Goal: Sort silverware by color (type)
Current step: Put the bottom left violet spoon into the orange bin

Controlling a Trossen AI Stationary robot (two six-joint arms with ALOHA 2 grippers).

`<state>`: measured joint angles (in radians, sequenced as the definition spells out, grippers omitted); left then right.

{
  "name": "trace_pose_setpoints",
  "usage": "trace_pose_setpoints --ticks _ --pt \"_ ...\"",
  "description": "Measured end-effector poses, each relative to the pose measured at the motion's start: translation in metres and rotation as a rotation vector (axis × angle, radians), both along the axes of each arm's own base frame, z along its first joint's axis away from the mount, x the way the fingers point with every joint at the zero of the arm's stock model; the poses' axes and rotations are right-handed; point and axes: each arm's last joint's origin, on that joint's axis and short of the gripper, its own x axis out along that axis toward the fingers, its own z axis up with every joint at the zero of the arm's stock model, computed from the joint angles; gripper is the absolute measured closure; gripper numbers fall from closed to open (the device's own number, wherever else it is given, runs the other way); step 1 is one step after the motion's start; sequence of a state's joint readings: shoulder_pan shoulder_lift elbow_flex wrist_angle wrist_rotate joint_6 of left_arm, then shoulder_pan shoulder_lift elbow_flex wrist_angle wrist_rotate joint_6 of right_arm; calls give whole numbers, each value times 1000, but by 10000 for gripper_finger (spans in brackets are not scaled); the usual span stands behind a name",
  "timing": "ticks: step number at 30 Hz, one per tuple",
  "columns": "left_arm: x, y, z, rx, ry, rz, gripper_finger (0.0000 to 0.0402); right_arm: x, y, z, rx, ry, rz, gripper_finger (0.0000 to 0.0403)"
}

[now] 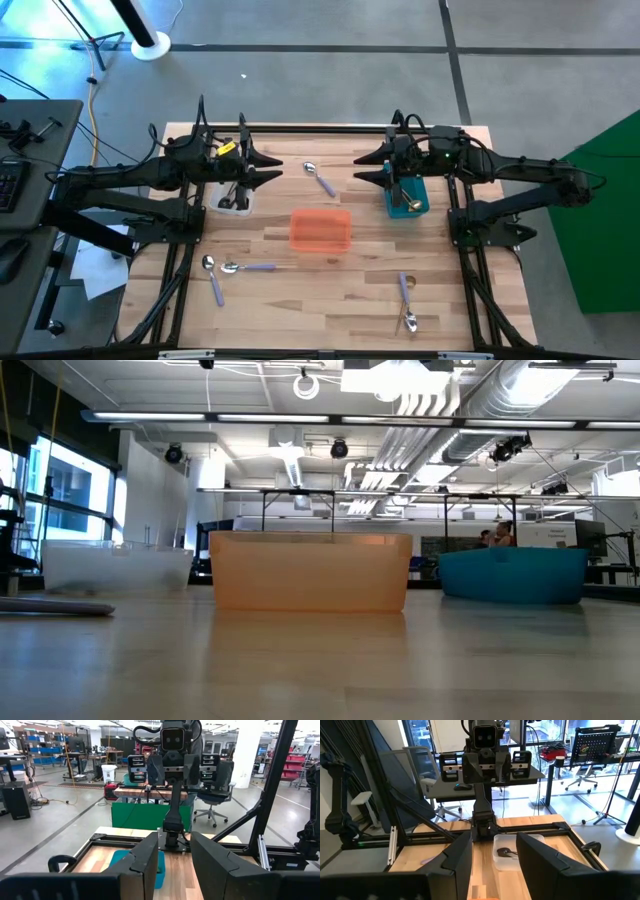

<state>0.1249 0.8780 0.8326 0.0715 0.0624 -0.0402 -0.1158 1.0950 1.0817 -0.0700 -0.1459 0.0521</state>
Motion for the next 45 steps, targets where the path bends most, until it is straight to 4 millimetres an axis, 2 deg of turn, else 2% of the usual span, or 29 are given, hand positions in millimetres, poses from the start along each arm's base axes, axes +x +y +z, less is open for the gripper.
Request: trace_pose_setpoints --ticks 12,16,21,26,34,38,42,45 --pt "0 1 0 -1 0 30 296 0 0 0 0 0 -4 263" --pt "0 0 -3 -63 24 6 296 0 0 0 0 0 -5 263" --pt "-3 -10 -26 -216 277 -144 296 0 0 0 0 0 -4 263" --pt "-9 -29 -59 -368 637 -177 296 0 0 0 0 3 -4 263" --pt "-21 -77 -88 -333 1018 -317 296 -1 -1 -6 4 61 -30 263" --pt "-30 -94 -104 -260 1190 -240 296 -1 -1 -6 4 68 -38 263" --pt "-28 -106 -114 -133 1223 -166 296 -1 -1 -6 4 68 -38 263" --pt "-20 -115 -124 -99 1243 -159 296 -1 -1 -7 4 75 -38 263"
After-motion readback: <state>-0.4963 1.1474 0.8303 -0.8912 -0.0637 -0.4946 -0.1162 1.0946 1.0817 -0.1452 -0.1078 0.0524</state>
